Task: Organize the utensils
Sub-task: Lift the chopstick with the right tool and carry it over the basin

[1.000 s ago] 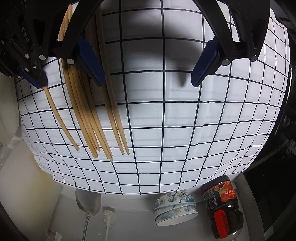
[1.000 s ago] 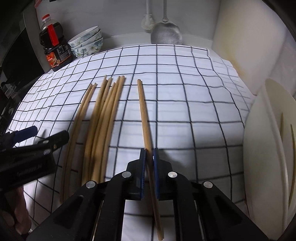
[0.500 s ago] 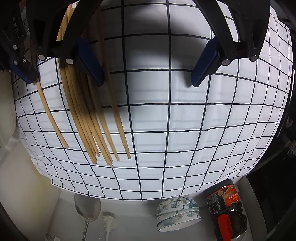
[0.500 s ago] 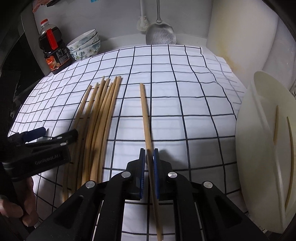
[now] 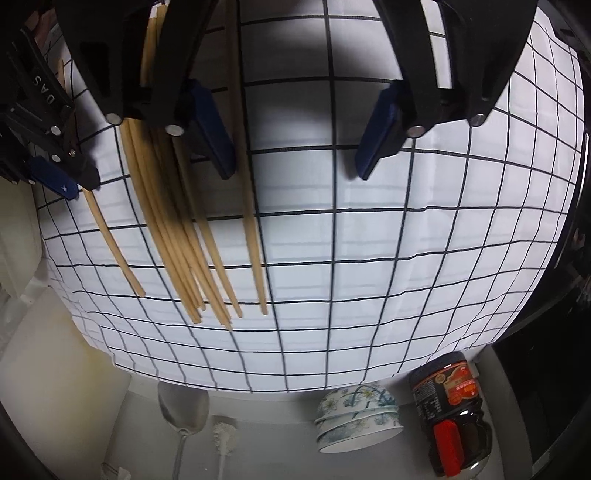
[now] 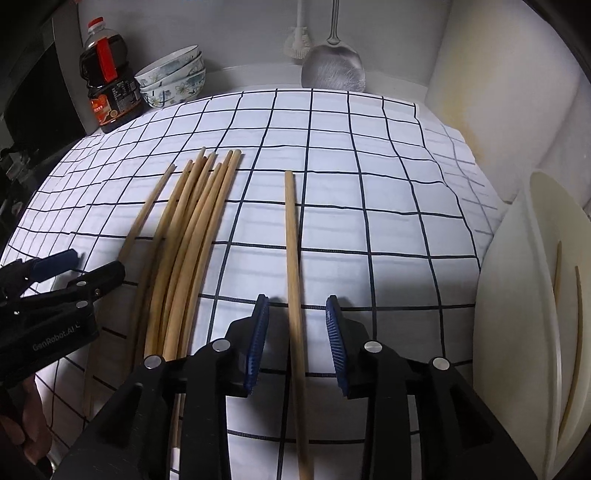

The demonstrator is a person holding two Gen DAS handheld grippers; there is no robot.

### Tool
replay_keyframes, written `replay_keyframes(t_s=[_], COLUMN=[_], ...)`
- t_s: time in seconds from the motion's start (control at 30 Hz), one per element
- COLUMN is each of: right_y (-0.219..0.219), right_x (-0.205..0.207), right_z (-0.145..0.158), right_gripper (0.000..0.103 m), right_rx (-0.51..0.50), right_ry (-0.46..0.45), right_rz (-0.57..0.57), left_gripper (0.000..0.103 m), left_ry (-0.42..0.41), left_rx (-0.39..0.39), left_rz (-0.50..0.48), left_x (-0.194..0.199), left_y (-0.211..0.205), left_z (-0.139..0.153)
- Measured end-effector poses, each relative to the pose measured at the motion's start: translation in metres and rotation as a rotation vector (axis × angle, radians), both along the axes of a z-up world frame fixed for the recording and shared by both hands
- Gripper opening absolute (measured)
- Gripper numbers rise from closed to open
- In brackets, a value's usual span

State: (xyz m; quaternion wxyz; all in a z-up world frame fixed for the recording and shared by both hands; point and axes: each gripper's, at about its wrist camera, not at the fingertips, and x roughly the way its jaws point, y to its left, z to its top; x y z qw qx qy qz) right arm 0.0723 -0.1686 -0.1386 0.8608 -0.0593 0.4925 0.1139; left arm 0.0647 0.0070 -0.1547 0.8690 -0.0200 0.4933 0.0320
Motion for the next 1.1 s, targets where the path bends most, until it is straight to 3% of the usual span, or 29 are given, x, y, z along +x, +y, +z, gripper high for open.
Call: replay_keyframes(t_s=[0.03,0.1,0.17,0.23,0.53,0.83,1.1], right_y=[0.001,0.002,0.003,0.001,-0.005,-0.003,-0.017], right_x=[-0.001,-0.002,-0.002,-0.001,-0.004,-0.016,-0.027], right_z=[0.0,0.0,0.0,0.0,0.014,0.045,0.074], right_gripper=[0.017,0.007,0.007,0.006,0.006,0.006,0.006], right_rx=[-0.003,-0.014,-0.01,0.015,0.117,0.165,0.219], right_ry=[-0.002,-0.004,-0.003,0.006,0.013,-0.017,-0.05], right_rz=[0.005,0.01,0.009,-0.001,-0.062,-0.113,-0.224], left_gripper=[0.051,0.034,0.016,0.008,0.008,0.008,0.008], left_ry=[-0.002,-0.006,-0.007,-0.005,0.039,0.002,-0.038], left_rx=[0.0,-0.002,-0.005,-0.012,-0.091,-0.093,-0.118], left_rz=[-0.009,-0.028,-0.041,-0.056,-0.085,-0.147,-0.267], left_x=[0.0,-0.001,-0.001,0.0,0.002,0.0,0.006], left_y=[-0.002,-0.007,-0.01,-0.013,-0.003,0.003,-0.004], left_z=[0.001,0.003,0.003,0.003,0.009,0.046,0.087])
